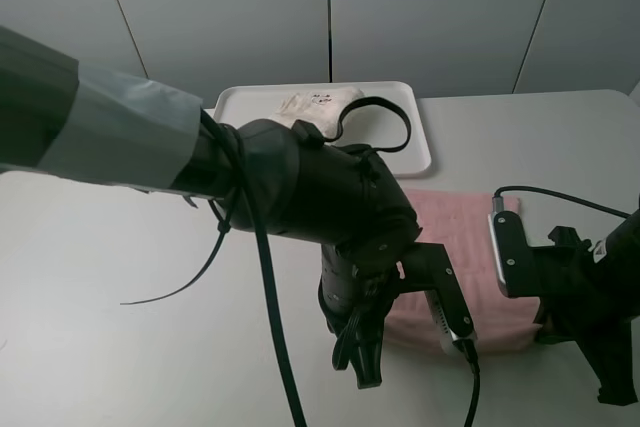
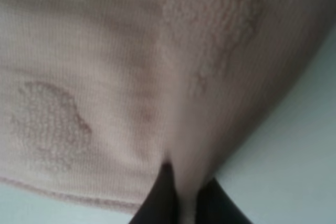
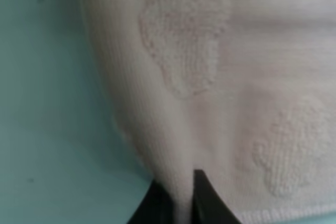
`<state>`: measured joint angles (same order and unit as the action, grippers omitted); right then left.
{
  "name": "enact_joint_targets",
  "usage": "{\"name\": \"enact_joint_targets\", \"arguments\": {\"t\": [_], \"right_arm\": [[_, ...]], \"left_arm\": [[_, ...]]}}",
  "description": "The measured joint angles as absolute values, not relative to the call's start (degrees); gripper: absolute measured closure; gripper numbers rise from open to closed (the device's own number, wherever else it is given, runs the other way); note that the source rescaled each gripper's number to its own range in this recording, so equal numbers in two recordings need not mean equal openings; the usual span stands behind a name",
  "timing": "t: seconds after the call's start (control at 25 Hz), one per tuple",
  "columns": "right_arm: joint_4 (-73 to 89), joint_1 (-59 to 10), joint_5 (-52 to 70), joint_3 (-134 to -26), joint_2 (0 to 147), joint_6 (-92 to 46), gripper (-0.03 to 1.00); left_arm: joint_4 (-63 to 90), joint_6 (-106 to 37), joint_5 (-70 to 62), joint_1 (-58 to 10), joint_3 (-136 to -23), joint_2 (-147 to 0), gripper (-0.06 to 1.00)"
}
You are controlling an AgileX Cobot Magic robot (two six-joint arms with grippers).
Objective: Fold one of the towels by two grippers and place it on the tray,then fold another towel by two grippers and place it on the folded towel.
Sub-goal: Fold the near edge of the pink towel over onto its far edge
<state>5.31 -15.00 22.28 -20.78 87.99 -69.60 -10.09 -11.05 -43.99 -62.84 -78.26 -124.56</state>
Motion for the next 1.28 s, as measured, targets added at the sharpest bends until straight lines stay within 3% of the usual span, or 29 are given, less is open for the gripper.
{"name": "enact_joint_targets", "arguments": {"t": [0.32, 0.64, 0.88, 1.28], "right_arm": [[6.75, -15.00, 29.20, -27.63, 82.44, -46.06, 0.96], [6.63, -15.00, 34.84, -37.31, 82.44, -30.45, 0.96], [1.46, -15.00, 31.06, -38.03, 83.11, -18.06, 0.96], [-4.37, -15.00, 20.12, -38.03, 91.43, -5.44, 0.96]], "left_arm": [[-10.32, -11.05, -40.40, -60.58, -77.87, -118.58, 0.94], [-3.70, -10.71, -36.81, -53.60, -80.78, -116.74, 0.94], [-1.79, -10.63, -34.43, -48.84, -81.88, -116.74, 0.94], [-1.73, -9.37, -28.11, -47.99, -81.88, -121.27, 0.94]]}}
